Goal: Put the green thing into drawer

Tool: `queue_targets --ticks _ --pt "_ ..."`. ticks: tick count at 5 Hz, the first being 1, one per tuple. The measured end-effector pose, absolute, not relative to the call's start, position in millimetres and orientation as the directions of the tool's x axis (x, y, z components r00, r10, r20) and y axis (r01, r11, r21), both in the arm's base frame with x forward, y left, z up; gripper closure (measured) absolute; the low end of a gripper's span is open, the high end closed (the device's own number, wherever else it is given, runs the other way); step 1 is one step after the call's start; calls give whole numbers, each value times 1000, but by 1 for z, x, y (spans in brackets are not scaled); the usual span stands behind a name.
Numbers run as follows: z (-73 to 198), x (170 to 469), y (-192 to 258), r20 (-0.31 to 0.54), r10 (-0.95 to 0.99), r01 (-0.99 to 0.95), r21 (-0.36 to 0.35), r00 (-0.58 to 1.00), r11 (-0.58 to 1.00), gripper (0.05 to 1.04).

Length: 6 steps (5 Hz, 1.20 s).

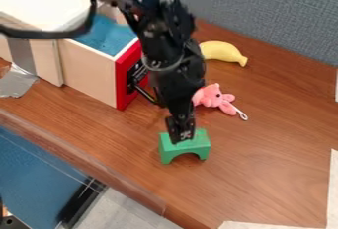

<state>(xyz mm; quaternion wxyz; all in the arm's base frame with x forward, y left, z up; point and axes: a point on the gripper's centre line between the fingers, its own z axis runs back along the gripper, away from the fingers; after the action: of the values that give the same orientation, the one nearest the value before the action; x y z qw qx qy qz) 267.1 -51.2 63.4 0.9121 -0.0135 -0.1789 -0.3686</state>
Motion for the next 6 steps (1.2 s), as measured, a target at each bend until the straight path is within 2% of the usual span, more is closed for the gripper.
queue_targets --ticks 5,6 --pt "28 271 -61 313 -649 653 107 694 750 83" --pt "16 272 -68 297 -653 653 114 697 749 139"
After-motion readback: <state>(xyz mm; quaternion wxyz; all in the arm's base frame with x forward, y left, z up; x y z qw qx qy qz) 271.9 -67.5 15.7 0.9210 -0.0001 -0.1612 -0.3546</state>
